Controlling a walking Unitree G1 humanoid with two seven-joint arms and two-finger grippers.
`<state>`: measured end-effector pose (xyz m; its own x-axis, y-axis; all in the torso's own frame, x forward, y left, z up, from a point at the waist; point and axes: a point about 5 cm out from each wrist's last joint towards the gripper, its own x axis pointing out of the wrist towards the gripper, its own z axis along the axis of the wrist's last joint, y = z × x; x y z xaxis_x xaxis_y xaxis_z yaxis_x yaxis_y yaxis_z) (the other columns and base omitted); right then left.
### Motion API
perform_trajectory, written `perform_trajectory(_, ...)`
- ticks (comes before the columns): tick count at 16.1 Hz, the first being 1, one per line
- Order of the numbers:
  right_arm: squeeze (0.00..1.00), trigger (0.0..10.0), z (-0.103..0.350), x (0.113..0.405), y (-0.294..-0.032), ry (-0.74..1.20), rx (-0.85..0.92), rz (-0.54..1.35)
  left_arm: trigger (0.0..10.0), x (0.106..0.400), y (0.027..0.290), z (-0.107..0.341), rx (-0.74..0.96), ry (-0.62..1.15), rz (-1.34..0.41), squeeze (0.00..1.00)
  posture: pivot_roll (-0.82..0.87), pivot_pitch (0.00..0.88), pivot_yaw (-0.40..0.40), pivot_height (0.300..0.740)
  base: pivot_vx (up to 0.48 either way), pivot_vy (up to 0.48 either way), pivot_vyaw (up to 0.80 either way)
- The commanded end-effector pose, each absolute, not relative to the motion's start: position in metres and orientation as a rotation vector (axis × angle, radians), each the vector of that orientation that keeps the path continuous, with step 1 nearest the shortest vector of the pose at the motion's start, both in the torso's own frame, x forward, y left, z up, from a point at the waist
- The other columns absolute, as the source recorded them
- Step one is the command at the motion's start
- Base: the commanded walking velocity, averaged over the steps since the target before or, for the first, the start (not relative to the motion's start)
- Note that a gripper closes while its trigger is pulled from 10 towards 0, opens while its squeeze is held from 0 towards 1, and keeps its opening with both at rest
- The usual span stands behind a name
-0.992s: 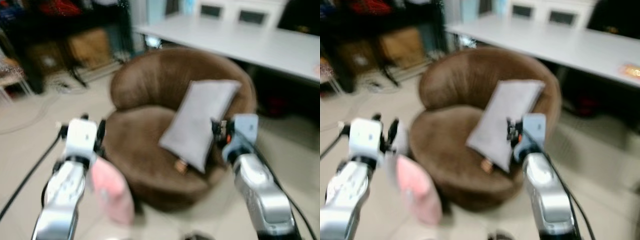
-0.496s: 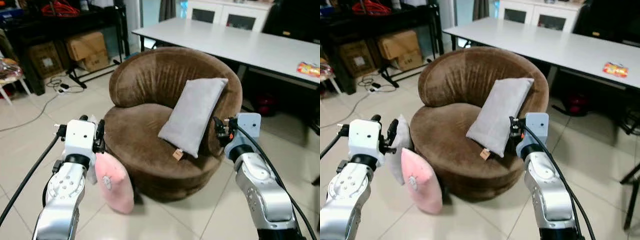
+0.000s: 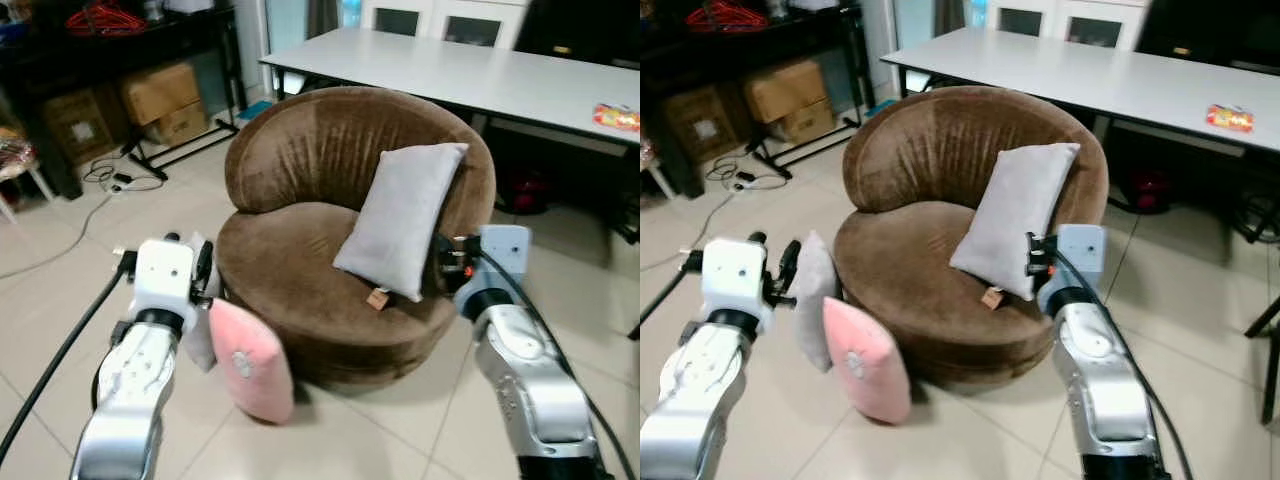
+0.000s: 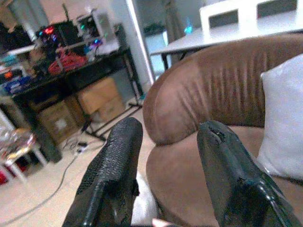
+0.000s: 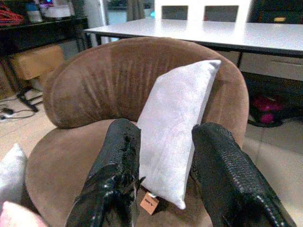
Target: Move the pillow to the sofa from floor
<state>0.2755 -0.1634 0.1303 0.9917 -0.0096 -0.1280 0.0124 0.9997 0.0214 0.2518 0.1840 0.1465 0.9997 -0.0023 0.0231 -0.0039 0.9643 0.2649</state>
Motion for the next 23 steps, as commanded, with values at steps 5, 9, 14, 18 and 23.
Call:
perform_trajectory(5, 0.0, 10.0, 0.138, 0.276, -0.15, 0.104, 0.034, 0.084, 10.0, 0.25, 0.191, 0.144, 0.278, -0.01, 0.019, 0.0, -0.08, 0.0, 0.004, 0.74, 0.0, 0.162, 0.0)
perform_trajectory(9, 0.0, 10.0, 0.14, 0.276, -0.147, 0.098, 0.017, 0.107, 10.0, 0.25, 0.19, 0.144, 0.252, -0.012, -0.02, 0.0, -0.08, 0.0, 0.008, 0.74, 0.0, 0.0, 0.6)
perform_trajectory(14, 0.0, 10.0, 0.138, 0.275, -0.146, 0.107, 0.059, 0.118, 10.0, 0.25, 0.191, 0.146, 0.233, -0.018, -0.025, 0.0, -0.08, 0.0, 0.009, 0.74, 0.215, 0.0, 0.48)
perform_trajectory(18, 0.0, 10.0, 0.139, 0.276, -0.144, 0.105, 0.02, 0.14, 10.0, 0.251, 0.19, 0.146, 0.228, -0.02, -0.033, 0.0, -0.08, 0.0, 0.006, 0.74, 0.269, 0.0, 0.0)
perform_trajectory(23, 0.0, 10.0, 0.137, 0.277, -0.144, 0.113, -0.001, 0.144, 10.0, 0.251, 0.19, 0.146, 0.227, -0.022, -0.039, 0.0, -0.07, 0.0, 0.004, 0.74, 0.269, 0.0, 0.77)
